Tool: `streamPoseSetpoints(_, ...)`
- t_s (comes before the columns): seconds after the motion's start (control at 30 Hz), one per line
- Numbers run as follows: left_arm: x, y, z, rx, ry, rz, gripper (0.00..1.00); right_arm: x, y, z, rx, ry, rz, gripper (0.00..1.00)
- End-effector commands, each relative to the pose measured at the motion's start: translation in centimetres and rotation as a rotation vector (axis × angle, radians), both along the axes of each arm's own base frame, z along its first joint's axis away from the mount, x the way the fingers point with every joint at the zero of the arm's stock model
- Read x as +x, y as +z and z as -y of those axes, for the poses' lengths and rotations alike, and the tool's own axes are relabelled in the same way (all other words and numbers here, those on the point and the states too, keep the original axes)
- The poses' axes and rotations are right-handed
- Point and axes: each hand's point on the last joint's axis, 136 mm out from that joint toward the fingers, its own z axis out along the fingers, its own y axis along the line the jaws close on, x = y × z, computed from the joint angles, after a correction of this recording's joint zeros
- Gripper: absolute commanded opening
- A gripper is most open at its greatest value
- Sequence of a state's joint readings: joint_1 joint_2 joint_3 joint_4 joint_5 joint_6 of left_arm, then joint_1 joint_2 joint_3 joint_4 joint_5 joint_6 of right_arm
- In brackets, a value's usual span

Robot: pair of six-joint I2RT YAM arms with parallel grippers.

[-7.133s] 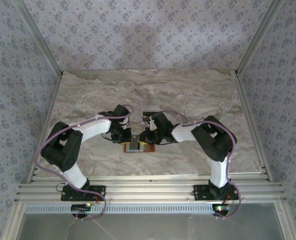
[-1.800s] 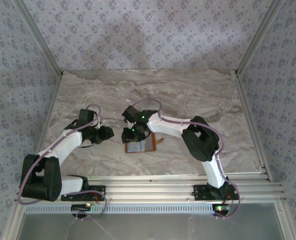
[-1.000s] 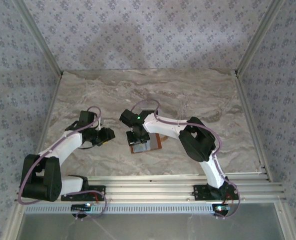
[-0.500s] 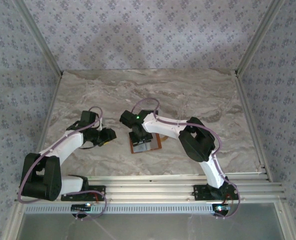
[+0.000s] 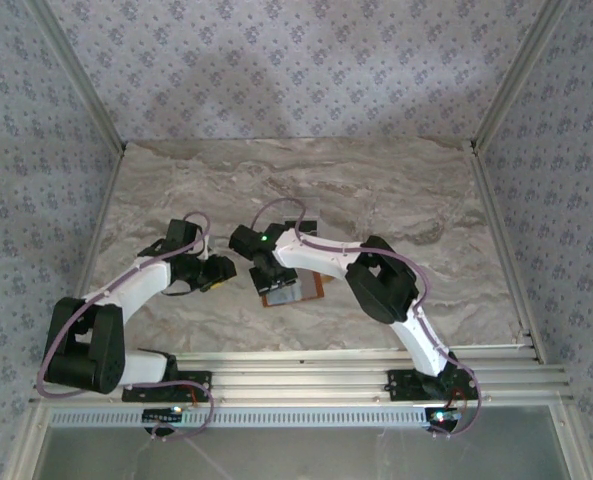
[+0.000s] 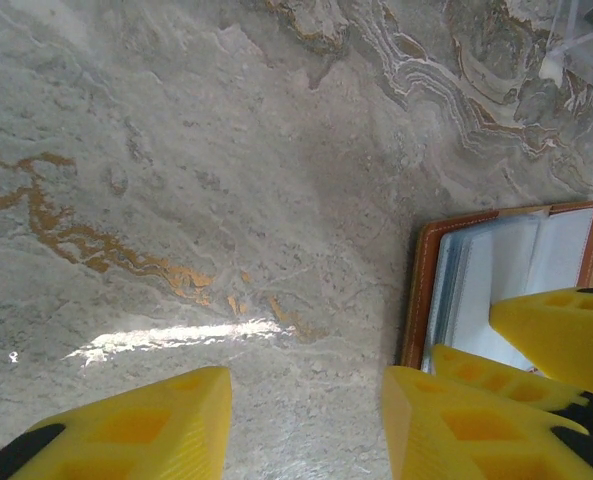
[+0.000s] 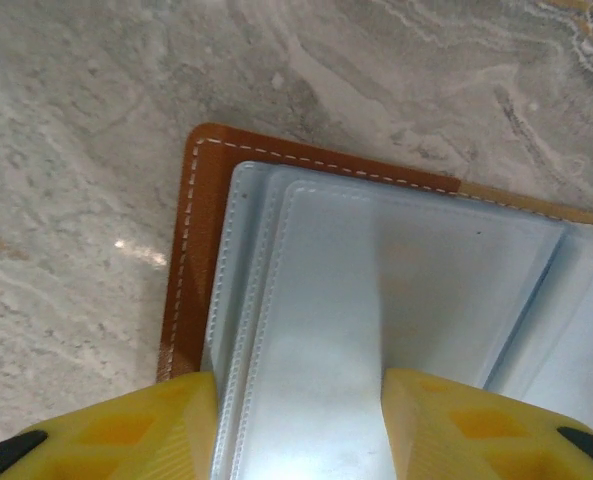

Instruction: Take the credit cards out of the card holder

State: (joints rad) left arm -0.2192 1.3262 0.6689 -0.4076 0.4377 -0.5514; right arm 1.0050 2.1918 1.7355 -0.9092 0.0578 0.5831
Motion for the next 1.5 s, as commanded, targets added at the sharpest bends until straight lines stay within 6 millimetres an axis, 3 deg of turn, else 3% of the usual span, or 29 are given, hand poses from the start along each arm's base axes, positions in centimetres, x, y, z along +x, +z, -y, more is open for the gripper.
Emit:
streamPoseSetpoints(0.0,0.9,0.8,0.5,-0.013,-0.008,0.026,0.44,-0.9,-2.1,1.5,-0.076,-0.001,-0.043,0.46)
streamPoseSetpoints(0.13,0.8,0.7,0.6,-0.012,-0.011,0.023,0.44,-1.4,-1.9,0.9,-0.031,-0.006,-0.061,0.39)
streamPoseSetpoints(0.33,0.9,0.8,0.7,-0.014,-0.011,0.025,0.45,-1.7,-0.8,-0.7,0.071,-0.063,-0.085,0.38)
streamPoseSetpoints(0.5,1.0,0.7,0.8,-0.015,-0.018,0.022,0.45,-1.8,-0.5,-2.0,0.168,-0.137,-0.116,0.30)
streamPoseSetpoints(0.67,1.0,0.7,1.3,-0.022,-0.035,0.014,0.45,-1.3,0.7,-2.9,0.226,-0.152,-0.105,0.36)
streamPoseSetpoints(0.97,0.5,0.1,3.9,-0.040,-0.097,-0.008,0.38,-0.7,2.9,-2.3,0.297,-0.163,-0.084,0.40)
streamPoseSetpoints(1.27,0.5,-0.1,3.7,-0.028,-0.086,-0.007,0.38,-0.8,2.3,-3.2,0.362,-0.139,-0.128,0.40)
streamPoseSetpoints(1.47,0.4,-0.1,3.4,-0.012,-0.083,-0.003,0.38,-0.7,2.9,-5.1,0.476,-0.122,-0.143,0.42)
